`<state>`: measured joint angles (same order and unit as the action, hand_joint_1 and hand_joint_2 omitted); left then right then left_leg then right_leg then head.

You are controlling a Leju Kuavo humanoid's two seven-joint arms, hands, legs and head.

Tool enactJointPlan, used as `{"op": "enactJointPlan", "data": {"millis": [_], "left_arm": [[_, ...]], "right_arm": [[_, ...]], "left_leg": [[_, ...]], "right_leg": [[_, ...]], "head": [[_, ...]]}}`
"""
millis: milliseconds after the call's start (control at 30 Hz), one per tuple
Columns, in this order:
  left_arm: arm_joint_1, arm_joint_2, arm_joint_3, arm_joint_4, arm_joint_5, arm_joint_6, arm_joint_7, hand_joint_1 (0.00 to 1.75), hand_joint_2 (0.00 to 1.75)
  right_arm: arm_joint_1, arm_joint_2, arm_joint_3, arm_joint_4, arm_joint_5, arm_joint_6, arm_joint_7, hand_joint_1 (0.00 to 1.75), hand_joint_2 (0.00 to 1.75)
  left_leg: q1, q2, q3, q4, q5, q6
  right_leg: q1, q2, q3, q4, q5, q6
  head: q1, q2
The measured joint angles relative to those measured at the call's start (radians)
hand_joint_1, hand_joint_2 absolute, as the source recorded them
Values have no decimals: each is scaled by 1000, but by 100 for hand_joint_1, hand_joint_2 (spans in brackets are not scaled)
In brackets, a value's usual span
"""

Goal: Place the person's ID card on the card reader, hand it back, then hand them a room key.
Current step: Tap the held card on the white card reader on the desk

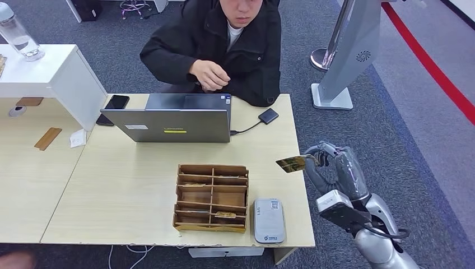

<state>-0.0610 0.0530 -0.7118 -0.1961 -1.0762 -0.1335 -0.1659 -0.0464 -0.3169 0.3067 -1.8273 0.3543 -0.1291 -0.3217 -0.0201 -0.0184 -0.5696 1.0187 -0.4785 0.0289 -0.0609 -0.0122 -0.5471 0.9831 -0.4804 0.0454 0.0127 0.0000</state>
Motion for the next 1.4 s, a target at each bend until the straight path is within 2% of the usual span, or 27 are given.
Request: {"op": "enactJointPlan", "data": {"millis": [333, 667, 1400], "left_arm": [[3, 0, 0, 0, 6, 5, 2, 0, 0], [4, 0, 0, 0, 8, 7, 4, 0, 0], [6, -1, 0, 0, 4, 18, 7, 0, 0]], "right_arm": [[1, -23, -25, 18, -88, 135, 53, 175, 175], [1, -44, -26, 84, -129, 220, 115, 175, 175], [1, -76, -24, 205, -223, 327, 163, 175, 175]], "left_leg": [[-1, 0, 0, 0, 0, 1], [-2, -1, 0, 0, 0, 2], [-4, -1, 0, 0, 0, 4]], "right_leg": [[-1, 0, 0, 0, 0, 1], [-2, 0, 0, 0, -1, 2], [-4, -1, 0, 0, 0, 3]], "head": [[0, 0], [0, 0], [0, 0]]}}
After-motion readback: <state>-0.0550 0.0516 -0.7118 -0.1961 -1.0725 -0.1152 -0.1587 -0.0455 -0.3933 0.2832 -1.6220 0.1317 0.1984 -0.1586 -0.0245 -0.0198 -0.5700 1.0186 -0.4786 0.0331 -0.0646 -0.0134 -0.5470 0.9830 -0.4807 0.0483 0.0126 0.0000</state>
